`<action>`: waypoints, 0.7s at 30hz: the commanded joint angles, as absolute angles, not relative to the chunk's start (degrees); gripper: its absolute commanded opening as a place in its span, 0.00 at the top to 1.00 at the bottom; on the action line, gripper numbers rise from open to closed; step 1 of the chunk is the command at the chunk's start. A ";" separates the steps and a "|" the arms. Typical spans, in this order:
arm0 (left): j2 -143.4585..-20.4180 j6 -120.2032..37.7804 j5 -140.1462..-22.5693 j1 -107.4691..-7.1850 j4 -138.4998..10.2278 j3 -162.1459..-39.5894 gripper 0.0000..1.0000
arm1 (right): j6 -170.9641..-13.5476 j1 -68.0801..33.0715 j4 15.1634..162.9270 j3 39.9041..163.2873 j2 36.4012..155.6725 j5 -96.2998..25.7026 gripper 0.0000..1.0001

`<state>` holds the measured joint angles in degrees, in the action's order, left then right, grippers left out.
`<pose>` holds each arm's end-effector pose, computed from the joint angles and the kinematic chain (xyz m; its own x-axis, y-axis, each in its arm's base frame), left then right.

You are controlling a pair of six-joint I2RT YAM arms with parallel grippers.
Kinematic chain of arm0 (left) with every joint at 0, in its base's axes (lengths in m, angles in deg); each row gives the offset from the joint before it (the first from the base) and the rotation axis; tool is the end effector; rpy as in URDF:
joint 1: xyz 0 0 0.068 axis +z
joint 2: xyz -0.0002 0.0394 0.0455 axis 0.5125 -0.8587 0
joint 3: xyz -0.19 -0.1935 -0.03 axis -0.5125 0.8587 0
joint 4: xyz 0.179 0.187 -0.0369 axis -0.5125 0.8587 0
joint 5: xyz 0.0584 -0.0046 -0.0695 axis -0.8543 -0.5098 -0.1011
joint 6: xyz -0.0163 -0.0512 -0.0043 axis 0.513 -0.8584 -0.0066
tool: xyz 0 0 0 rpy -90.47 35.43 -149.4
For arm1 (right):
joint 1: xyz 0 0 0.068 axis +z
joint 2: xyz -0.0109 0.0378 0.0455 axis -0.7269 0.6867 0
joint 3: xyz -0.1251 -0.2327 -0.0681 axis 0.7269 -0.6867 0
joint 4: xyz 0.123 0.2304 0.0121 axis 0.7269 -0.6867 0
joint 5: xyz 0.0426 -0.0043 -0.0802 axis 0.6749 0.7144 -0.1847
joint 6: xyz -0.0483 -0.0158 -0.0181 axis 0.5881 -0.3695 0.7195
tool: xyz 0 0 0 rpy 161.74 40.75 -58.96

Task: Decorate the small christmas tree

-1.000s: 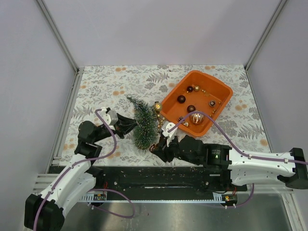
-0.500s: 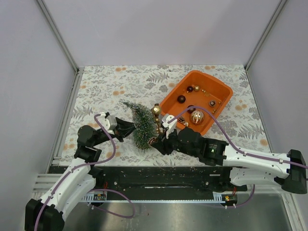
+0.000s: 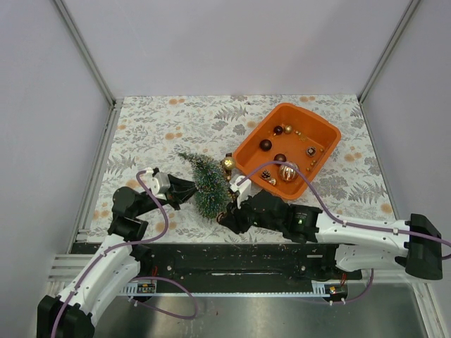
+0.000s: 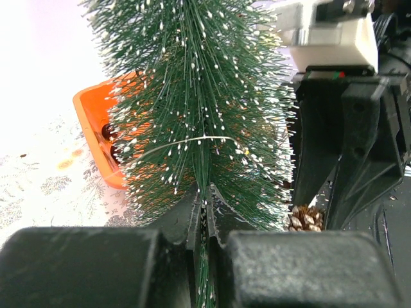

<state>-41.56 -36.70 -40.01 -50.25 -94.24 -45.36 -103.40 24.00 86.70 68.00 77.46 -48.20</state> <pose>0.1320 -0.0752 0.2681 0.1116 -0.1239 -0.9860 0.9337 0.3528 0.0613 0.0858 0.2339 0.2747 -0.4064 -0.2301 -0.8843 -0.8264 0.5053 0.2483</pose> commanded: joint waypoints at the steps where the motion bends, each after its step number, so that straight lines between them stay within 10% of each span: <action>1: -41.07 -35.61 -39.43 -50.43 -93.06 -44.52 0.92 | -103.37 23.59 91.05 72.01 79.11 -46.10 0.89; 21: -40.28 -34.82 -38.38 -50.43 -92.18 -43.82 0.92 | -102.23 23.59 90.35 70.53 74.89 -51.29 0.89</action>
<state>-40.60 -35.63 -39.95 -50.25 -93.47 -44.64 -102.19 23.91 88.82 70.74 74.29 -49.51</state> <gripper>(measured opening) 0.083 0.406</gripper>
